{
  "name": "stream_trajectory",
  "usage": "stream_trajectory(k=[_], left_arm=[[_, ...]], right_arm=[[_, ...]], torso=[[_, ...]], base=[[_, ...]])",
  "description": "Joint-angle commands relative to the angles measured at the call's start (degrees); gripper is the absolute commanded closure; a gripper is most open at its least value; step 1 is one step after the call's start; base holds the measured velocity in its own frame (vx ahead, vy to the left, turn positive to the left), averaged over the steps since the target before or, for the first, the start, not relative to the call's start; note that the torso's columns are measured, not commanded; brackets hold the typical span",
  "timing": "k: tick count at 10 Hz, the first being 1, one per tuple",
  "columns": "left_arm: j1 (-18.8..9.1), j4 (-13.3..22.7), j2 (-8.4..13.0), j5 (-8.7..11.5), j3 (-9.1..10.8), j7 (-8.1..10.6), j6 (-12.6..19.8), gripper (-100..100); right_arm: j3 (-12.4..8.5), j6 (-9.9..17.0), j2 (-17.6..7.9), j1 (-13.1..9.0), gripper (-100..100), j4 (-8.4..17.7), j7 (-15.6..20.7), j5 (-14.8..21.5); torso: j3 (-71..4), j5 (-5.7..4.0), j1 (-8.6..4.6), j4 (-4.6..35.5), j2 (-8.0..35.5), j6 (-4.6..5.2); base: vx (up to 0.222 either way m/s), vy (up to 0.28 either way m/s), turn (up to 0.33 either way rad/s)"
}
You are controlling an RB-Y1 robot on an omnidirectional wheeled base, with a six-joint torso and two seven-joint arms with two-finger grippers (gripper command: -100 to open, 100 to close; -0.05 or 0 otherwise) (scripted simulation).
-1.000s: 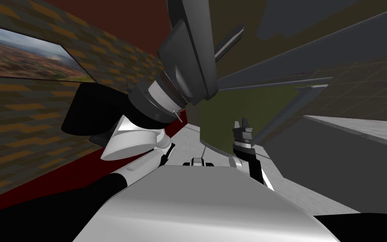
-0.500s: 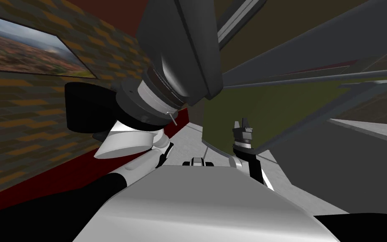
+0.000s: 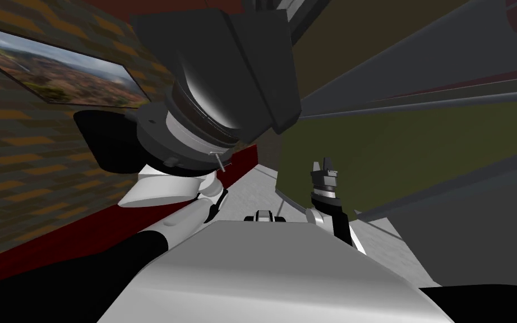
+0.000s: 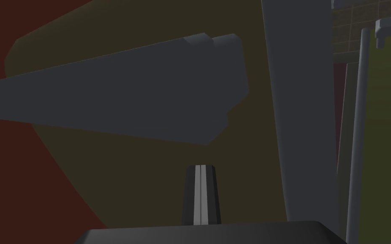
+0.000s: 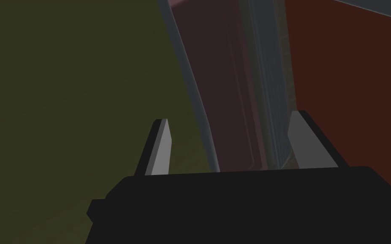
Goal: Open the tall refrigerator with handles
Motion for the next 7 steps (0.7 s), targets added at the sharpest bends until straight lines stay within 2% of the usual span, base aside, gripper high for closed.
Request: stream_trajectory(k=[1, 2, 5, 7], left_arm=[[0.1, -0.1, 2.5, 4.5, 0.38, 0.15, -3.4, 100], [-2.7, 2.1, 1.3, 3.4, 0.86, 0.82, -1.4, -100], [-6.7, 5.3, 1.4, 3.8, 2.20, 1.88, -0.8, -100], [-9.3, 7.4, 1.5, 4.0, 3.10, 2.59, -0.4, -100]], right_arm=[[0.0, 0.0, 0.0, 0.0, 0, 0.0, 0.0, 0.0], [0.0, 0.0, 0.0, 0.0, 0, 0.0, 0.0, 0.0], [0.0, 0.0, 0.0, 0.0, 0, 0.0, 0.0, 0.0], [0.0, 0.0, 0.0, 0.0, 0, 0.0, 0.0, 0.0]], torso=[[0.1, -0.07, -0.23, 0.0, 0.2, 0.02], [0.1, -0.05, -0.08, 0.0, 0.1, -0.06], [0.3, -0.22, -0.43, 0.1, 0.3, 0.02], [0.1, -0.05, -0.12, 0.0, 0.1, -0.01]], base=[[0.095, 0.064, 0.263], [0.045, 0.039, 0.069], [-0.042, 0.005, -0.034], [-0.034, 0.001, -0.007]])
